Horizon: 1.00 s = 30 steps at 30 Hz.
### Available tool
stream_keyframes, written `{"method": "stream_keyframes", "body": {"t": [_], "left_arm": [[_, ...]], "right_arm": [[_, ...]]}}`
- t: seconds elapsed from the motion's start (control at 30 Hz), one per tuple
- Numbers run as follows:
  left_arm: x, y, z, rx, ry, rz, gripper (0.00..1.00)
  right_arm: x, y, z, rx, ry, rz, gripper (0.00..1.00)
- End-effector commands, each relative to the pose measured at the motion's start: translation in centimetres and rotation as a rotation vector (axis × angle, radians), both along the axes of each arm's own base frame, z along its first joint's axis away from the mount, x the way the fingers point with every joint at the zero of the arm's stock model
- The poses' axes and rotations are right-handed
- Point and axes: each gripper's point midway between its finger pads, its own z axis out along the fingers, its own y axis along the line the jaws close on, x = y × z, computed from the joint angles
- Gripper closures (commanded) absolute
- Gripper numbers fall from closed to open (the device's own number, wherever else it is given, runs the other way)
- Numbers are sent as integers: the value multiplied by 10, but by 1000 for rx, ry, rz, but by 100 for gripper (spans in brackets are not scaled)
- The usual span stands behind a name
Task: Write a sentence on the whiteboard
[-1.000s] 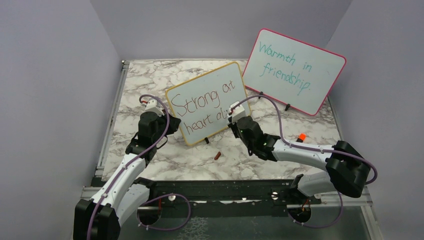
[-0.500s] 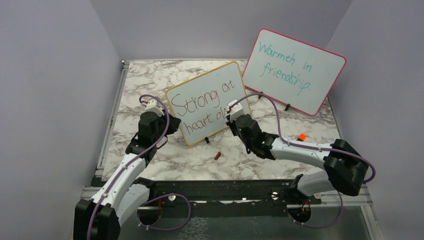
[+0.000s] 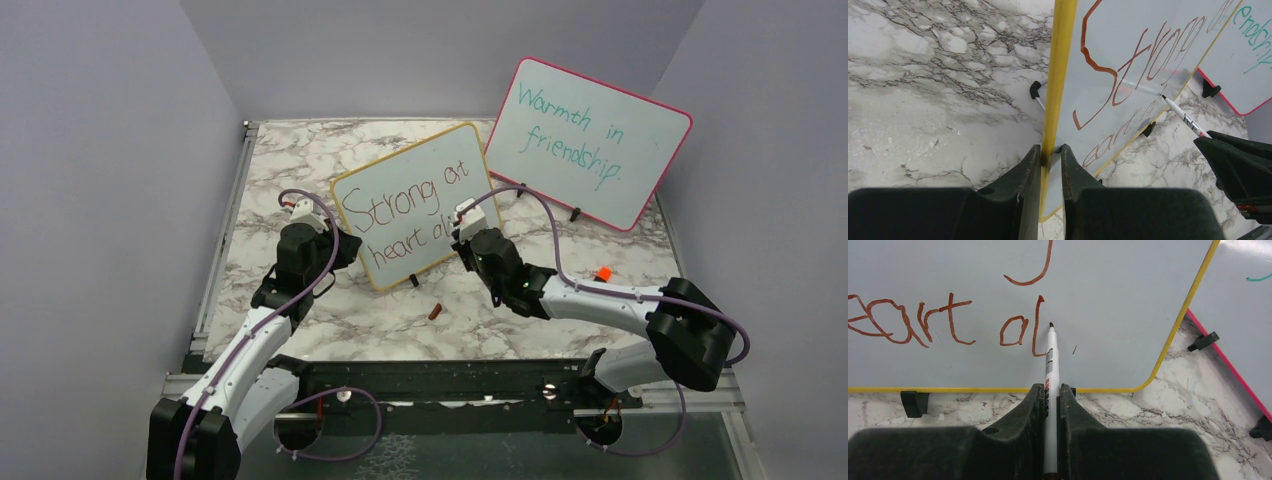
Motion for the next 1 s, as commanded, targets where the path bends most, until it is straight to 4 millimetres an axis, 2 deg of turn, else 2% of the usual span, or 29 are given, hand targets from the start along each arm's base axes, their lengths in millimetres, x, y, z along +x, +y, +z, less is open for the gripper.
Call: {"method": "stream_keyframes", "body": {"t": [0.0,0.33,0.53,0.7,0.97], "left_arm": [[2,14,-11,38,31,67,100],[2,13,-10,37,31,67,100],[2,14,-10,38,32,67,100],[1,14,-9,36,29,67,100],[1,14,-9,37,31,67,100]], "right_arm": [[3,-4,-2,10,11,-24,99],[-8,-20,-21,-19,55,-47,99],[-9,-21,-21,-20,56,-47,99],[-5,-20,-15,-6,38,-58,99],[8,-13,11,17,-26,-60,99]]}}
